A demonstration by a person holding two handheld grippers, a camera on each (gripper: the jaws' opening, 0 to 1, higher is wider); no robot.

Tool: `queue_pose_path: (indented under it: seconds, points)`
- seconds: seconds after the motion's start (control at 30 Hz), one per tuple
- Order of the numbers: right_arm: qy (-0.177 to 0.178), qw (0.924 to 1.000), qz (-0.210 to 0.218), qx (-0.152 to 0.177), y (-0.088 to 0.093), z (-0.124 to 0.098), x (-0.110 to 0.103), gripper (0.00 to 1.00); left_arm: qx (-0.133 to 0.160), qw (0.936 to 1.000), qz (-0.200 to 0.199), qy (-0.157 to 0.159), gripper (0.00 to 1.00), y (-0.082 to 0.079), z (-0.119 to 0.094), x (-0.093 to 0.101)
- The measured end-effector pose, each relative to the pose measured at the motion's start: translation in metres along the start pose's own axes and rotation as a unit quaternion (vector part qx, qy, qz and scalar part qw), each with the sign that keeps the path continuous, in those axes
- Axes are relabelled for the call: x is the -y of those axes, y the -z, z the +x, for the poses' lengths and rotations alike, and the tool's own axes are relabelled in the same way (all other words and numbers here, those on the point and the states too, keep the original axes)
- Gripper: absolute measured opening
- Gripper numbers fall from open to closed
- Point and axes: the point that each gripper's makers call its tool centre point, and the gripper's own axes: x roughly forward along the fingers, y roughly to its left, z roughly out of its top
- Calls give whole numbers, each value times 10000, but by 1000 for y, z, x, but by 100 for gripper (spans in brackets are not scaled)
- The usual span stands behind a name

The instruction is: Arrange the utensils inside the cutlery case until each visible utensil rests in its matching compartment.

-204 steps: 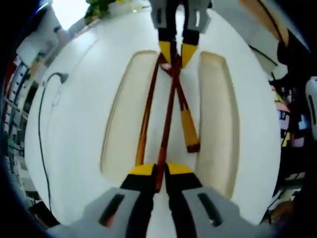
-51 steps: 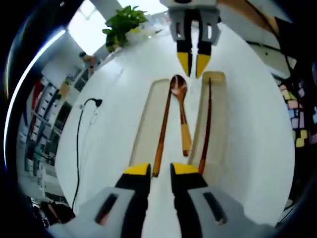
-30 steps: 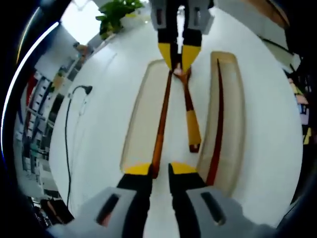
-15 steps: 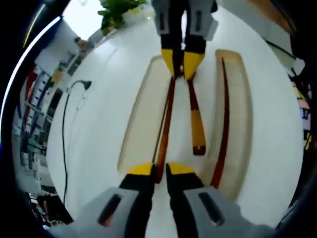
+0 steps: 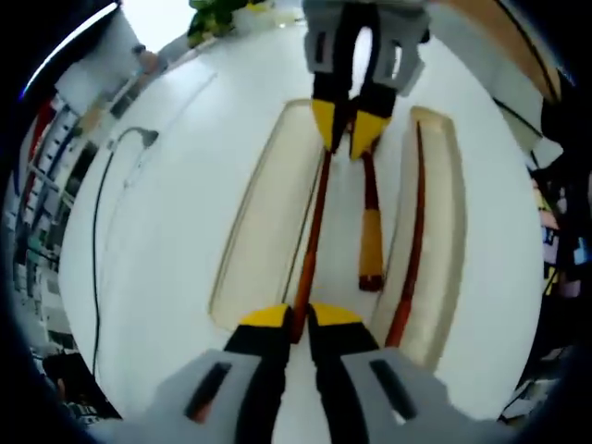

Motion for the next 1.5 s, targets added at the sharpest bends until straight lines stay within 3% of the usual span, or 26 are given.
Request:
queue_pose_path:
  seconds: [0.07,0.2,0.4,0.7,0.83,1.07,1.13,1.17,1.2,1.3,1.43,1.5]
  points:
    - [-109,9998,-190,-14,1,1,-3,10,19,9999,38,104,7,0,0,0]
    - [-125,9998,-160,4,3,-1,-3,10,54,9994,-41,352,8,-1,1,0]
    - [-34,10000,-89,3,7,-3,5,10,22,9990,188,405,7,-2,3,3]
    - [69,9998,-175,-24,10,-11,10,11,-348,9961,603,545,6,-4,6,4]
    - [61,9998,-195,41,9,-8,12,11,-529,9915,1058,547,6,-4,7,5]
    - [-4,9997,-224,-22,18,-3,12,10,-773,9867,1325,541,6,-4,9,7]
    - [-40,9994,-327,-70,18,-2,10,10,-808,9866,1308,544,6,-4,8,7]
    - [-88,9982,-574,-140,19,-2,10,10,-820,9870,1260,566,6,-4,8,6]
    - [-120,9974,-685,-189,17,-2,10,10,-828,9890,1071,592,6,-4,8,6]
    - [-133,9978,-537,-372,15,-1,11,10,-758,9896,1048,632,6,-3,7,5]
    - [-280,9934,-895,-662,14,-1,10,11,-757,9878,1151,728,6,-4,7,5]
    - [-336,9928,-933,-665,14,-1,11,11,-775,9887,1004,803,6,-4,7,4]
